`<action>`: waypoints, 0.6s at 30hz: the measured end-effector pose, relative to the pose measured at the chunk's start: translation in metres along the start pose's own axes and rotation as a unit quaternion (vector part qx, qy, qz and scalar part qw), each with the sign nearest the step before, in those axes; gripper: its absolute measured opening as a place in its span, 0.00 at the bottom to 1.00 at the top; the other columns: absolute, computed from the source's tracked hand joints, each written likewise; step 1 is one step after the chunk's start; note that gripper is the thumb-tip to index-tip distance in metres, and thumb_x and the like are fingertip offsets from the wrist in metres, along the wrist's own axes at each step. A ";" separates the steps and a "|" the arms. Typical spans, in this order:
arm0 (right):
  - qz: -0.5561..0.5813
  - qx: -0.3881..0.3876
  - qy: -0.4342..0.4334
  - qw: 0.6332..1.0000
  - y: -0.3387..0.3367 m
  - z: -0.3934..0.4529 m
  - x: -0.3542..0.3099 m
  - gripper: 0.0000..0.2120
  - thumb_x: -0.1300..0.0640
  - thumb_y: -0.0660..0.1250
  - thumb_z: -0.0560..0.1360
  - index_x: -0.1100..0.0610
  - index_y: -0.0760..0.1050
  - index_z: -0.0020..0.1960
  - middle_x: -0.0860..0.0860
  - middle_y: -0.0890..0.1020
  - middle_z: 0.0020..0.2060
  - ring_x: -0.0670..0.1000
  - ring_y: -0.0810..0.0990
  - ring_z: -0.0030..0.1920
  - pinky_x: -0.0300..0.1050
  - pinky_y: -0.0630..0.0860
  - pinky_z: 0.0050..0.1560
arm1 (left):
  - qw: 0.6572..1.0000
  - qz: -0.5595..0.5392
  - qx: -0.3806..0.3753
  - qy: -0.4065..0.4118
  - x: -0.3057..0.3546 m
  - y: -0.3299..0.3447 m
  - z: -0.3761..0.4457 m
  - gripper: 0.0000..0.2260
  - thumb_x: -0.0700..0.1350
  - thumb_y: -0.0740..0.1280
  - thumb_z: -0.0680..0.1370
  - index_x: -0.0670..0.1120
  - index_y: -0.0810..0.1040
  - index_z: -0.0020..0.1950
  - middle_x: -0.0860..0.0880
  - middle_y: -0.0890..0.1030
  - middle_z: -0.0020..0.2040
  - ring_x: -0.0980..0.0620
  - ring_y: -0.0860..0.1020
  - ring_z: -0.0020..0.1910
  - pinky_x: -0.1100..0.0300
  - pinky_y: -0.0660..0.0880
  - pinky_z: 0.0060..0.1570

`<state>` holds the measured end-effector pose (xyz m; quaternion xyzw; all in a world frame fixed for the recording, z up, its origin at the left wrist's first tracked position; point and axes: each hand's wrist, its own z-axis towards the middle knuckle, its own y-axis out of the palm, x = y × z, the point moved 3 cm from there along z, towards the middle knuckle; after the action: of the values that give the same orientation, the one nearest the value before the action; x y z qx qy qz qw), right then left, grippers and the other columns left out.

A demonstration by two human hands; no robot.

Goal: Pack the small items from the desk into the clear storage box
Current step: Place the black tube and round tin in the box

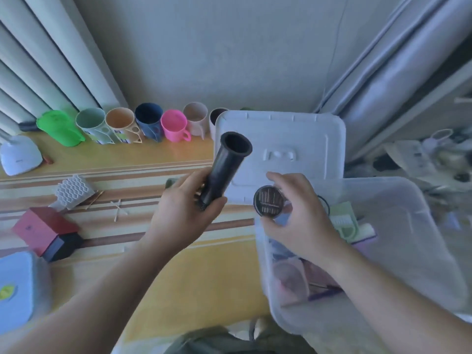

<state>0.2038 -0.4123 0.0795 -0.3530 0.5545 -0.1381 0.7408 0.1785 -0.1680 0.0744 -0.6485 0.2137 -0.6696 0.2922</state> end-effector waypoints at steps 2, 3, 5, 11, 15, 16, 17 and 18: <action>-0.011 0.017 0.014 1.000 -0.036 -0.030 0.026 0.34 0.58 0.76 0.69 0.52 0.73 0.73 0.50 0.74 0.58 0.45 0.77 0.58 0.41 0.78 0.54 | 0.999 -0.008 -0.036 0.018 0.032 0.027 -0.014 0.22 0.50 0.77 0.72 0.59 0.75 0.64 0.62 0.80 0.48 0.58 0.80 0.47 0.62 0.77 0.48; -0.022 0.025 0.028 0.999 -0.052 -0.045 0.042 0.34 0.60 0.76 0.68 0.53 0.74 0.73 0.50 0.75 0.58 0.43 0.76 0.58 0.39 0.77 0.56 | 0.998 -0.007 -0.053 0.025 0.047 0.043 -0.021 0.22 0.52 0.77 0.72 0.60 0.75 0.63 0.61 0.80 0.48 0.58 0.80 0.46 0.59 0.78 0.47; -0.053 0.032 0.065 0.996 -0.079 -0.075 0.078 0.35 0.63 0.79 0.66 0.53 0.76 0.72 0.50 0.76 0.58 0.44 0.76 0.59 0.32 0.72 0.61 | 0.996 -0.004 -0.081 0.031 0.076 0.075 -0.033 0.23 0.53 0.77 0.71 0.61 0.75 0.63 0.60 0.81 0.49 0.58 0.81 0.42 0.57 0.79 0.45; -0.092 -0.103 0.142 0.980 -0.101 -0.137 0.158 0.35 0.53 0.78 0.69 0.47 0.73 0.74 0.46 0.73 0.63 0.48 0.74 0.65 0.31 0.68 0.64 | 0.992 -0.012 -0.125 0.024 0.138 0.150 -0.060 0.20 0.52 0.76 0.72 0.62 0.77 0.62 0.63 0.80 0.46 0.59 0.82 0.40 0.70 0.75 0.40; -0.115 -0.179 0.084 0.974 -0.080 -0.138 0.163 0.30 0.50 0.74 0.72 0.45 0.71 0.72 0.46 0.72 0.64 0.52 0.76 0.64 0.50 0.77 0.60 | 0.994 0.001 -0.105 -0.030 0.148 0.166 -0.061 0.19 0.52 0.75 0.74 0.65 0.74 0.61 0.61 0.81 0.48 0.62 0.82 0.40 0.70 0.76 0.39; -0.117 -0.201 0.065 0.970 -0.072 -0.135 0.160 0.30 0.51 0.74 0.73 0.45 0.71 0.73 0.47 0.72 0.66 0.53 0.76 0.65 0.52 0.77 0.61 | 0.994 0.009 -0.097 -0.040 0.149 0.167 -0.060 0.19 0.52 0.74 0.74 0.66 0.73 0.60 0.61 0.81 0.48 0.62 0.82 0.41 0.69 0.76 0.39; -0.123 -0.226 0.037 0.965 -0.062 -0.131 0.155 0.30 0.52 0.73 0.74 0.46 0.70 0.73 0.48 0.72 0.68 0.54 0.75 0.66 0.53 0.77 0.61 | 0.995 0.016 -0.091 -0.047 0.148 0.168 -0.060 0.19 0.52 0.74 0.74 0.67 0.73 0.60 0.62 0.82 0.48 0.63 0.82 0.42 0.68 0.76 0.39; -0.136 -0.257 0.004 0.957 -0.051 -0.128 0.148 0.29 0.52 0.73 0.74 0.45 0.69 0.73 0.48 0.73 0.69 0.54 0.74 0.67 0.55 0.78 0.60 | 0.994 0.022 -0.088 -0.057 0.147 0.169 -0.060 0.19 0.52 0.74 0.74 0.67 0.73 0.60 0.62 0.82 0.48 0.63 0.81 0.42 0.70 0.75 0.39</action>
<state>0.1469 -0.5847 -0.0108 -0.6030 0.5212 -0.0920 0.5969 0.1399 -0.3968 0.0677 -0.7037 0.2691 -0.6038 0.2605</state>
